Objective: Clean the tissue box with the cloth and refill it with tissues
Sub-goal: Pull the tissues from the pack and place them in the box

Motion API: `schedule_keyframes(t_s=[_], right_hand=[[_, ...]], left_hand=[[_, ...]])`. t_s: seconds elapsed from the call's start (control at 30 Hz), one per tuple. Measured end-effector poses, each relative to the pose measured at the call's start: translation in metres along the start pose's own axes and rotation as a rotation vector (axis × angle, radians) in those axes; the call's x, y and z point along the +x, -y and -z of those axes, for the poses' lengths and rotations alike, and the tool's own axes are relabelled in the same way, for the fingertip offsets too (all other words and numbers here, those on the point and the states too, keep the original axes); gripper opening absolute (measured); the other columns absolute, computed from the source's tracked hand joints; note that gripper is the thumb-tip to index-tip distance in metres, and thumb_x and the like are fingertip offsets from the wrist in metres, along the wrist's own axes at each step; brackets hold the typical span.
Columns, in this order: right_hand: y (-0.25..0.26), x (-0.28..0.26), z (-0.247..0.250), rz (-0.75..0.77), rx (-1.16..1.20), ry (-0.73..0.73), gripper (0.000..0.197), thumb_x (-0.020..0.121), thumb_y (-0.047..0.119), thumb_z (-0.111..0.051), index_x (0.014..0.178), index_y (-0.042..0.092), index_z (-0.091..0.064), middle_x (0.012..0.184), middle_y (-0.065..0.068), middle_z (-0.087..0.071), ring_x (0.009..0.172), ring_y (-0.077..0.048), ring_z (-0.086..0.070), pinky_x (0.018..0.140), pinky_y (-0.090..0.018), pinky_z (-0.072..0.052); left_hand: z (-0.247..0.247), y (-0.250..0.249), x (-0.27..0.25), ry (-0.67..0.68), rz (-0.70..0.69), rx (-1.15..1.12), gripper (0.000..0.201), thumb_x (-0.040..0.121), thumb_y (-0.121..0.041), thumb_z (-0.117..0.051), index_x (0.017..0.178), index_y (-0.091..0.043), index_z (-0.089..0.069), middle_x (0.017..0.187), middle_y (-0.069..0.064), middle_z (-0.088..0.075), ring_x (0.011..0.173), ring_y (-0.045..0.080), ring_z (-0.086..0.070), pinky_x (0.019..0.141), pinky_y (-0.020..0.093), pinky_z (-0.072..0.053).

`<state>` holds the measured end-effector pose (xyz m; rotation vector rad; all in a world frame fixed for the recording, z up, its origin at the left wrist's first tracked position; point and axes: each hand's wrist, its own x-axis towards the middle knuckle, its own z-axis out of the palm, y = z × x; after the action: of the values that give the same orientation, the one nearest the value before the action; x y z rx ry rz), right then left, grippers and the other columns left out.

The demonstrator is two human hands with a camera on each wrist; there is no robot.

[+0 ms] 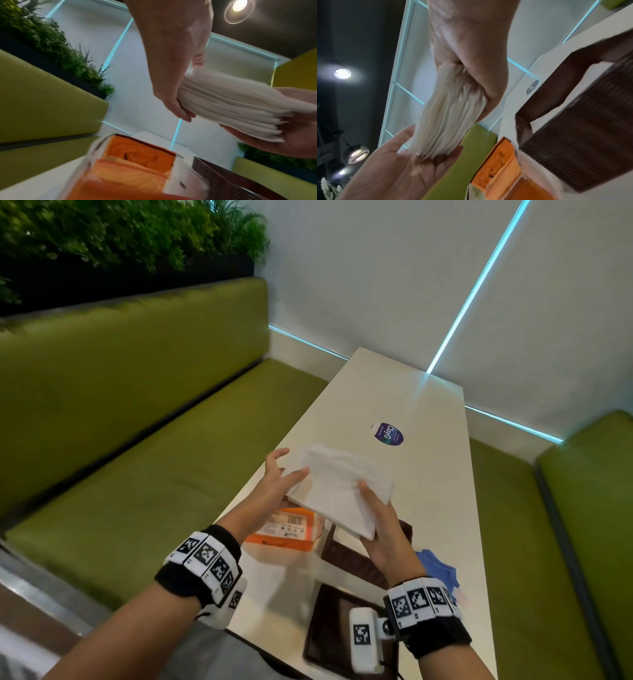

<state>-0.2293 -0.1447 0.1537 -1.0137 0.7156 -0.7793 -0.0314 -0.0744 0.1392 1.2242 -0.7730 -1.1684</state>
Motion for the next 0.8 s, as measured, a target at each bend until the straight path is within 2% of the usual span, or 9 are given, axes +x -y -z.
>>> schedule_keyframes(t_s=[0.07, 0.13, 0.23, 0.3, 0.33, 0.4, 0.5, 0.63, 0.8], right_hand=[[-0.001, -0.006, 0.011, 0.011, 0.015, -0.053, 0.05, 0.093, 0.03, -0.06, 0.14, 0.023, -0.045, 0.135, -0.005, -0.059, 0.125, -0.026, -0.056, 0.106, -0.056, -0.041], [0.0, -0.012, 0.018, 0.045, 0.01, -0.124, 0.055, 0.088, 0.034, -0.065, 0.139, 0.024, -0.045, 0.133, -0.003, -0.061, 0.123, -0.023, -0.058, 0.106, -0.054, -0.042], [0.0, -0.02, 0.025, 0.115, -0.024, -0.228, 0.077, 0.069, 0.049, -0.078, 0.135, 0.025, -0.048, 0.129, -0.002, -0.063, 0.118, -0.021, -0.061, 0.102, -0.048, -0.048], [-0.001, -0.026, 0.028, 0.161, -0.025, -0.25, 0.071, 0.071, 0.046, -0.075, 0.134, 0.025, -0.048, 0.128, -0.002, -0.064, 0.117, -0.021, -0.061, 0.096, -0.04, -0.052], [-0.002, -0.029, 0.03, 0.177, -0.02, -0.25, 0.068, 0.073, 0.044, -0.073, 0.133, 0.026, -0.048, 0.127, -0.001, -0.064, 0.117, -0.019, -0.062, 0.092, -0.036, -0.054], [-0.003, -0.033, 0.033, 0.198, -0.008, -0.255, 0.076, 0.066, 0.051, -0.078, 0.132, 0.028, -0.049, 0.126, 0.002, -0.065, 0.116, -0.017, -0.063, 0.086, -0.03, -0.056], [-0.005, -0.04, 0.033, 0.203, 0.003, -0.27, 0.087, 0.061, 0.057, -0.08, 0.135, 0.027, -0.046, 0.129, 0.001, -0.064, 0.118, -0.019, -0.061, 0.095, -0.038, -0.052], [-0.004, -0.047, 0.031, 0.171, 0.016, -0.288, 0.062, 0.081, 0.047, -0.066, 0.136, 0.028, -0.044, 0.131, -0.001, -0.061, 0.118, -0.021, -0.06, 0.101, -0.045, -0.048], [0.003, -0.054, 0.032, 0.123, -0.026, -0.321, 0.068, 0.077, 0.051, -0.061, 0.137, 0.027, -0.039, 0.131, 0.002, -0.058, 0.117, -0.018, -0.059, 0.101, -0.045, -0.049]], left_hand=[[-0.016, 0.003, -0.007, -0.058, -0.065, -0.025, 0.039, 0.097, -0.031, -0.058, 0.121, -0.043, -0.031, 0.122, 0.011, -0.056, 0.1, 0.022, -0.066, 0.087, 0.038, -0.058], [-0.034, 0.005, -0.016, -0.136, -0.146, 0.01, 0.029, 0.102, -0.02, -0.049, 0.12, -0.03, -0.029, 0.104, 0.006, -0.058, 0.077, 0.011, -0.064, 0.065, 0.021, -0.055], [-0.057, 0.012, -0.027, -0.165, -0.242, 0.058, 0.017, 0.102, -0.022, -0.049, 0.112, -0.025, -0.035, 0.086, 0.0, -0.054, 0.054, 0.003, -0.051, 0.05, 0.018, -0.042], [-0.068, 0.017, -0.028, -0.184, -0.268, 0.127, 0.014, 0.1, -0.028, -0.051, 0.109, -0.03, -0.04, 0.098, -0.003, -0.055, 0.059, 0.0, -0.051, 0.056, 0.014, -0.042], [-0.072, 0.018, -0.028, -0.195, -0.28, 0.146, 0.014, 0.1, -0.032, -0.051, 0.11, -0.033, -0.042, 0.108, -0.006, -0.055, 0.072, 0.0, -0.056, 0.067, 0.013, -0.045], [-0.081, 0.02, -0.03, -0.191, -0.298, 0.137, 0.019, 0.097, -0.042, -0.053, 0.114, -0.039, -0.045, 0.119, -0.007, -0.056, 0.102, 0.013, -0.06, 0.086, 0.028, -0.049], [-0.091, 0.02, -0.033, -0.233, -0.311, 0.193, 0.028, 0.095, -0.047, -0.053, 0.119, -0.033, -0.049, 0.121, -0.01, -0.053, 0.114, 0.011, -0.053, 0.095, 0.031, -0.045], [-0.097, 0.016, -0.037, -0.302, -0.294, 0.291, 0.024, 0.099, -0.037, -0.051, 0.111, -0.016, -0.055, 0.114, -0.001, -0.051, 0.105, 0.012, -0.051, 0.086, 0.022, -0.042], [-0.097, 0.02, -0.03, -0.3, -0.311, 0.306, 0.019, 0.1, -0.038, -0.048, 0.094, -0.02, -0.051, 0.097, 0.003, -0.053, 0.09, 0.019, -0.051, 0.074, 0.028, -0.038]])
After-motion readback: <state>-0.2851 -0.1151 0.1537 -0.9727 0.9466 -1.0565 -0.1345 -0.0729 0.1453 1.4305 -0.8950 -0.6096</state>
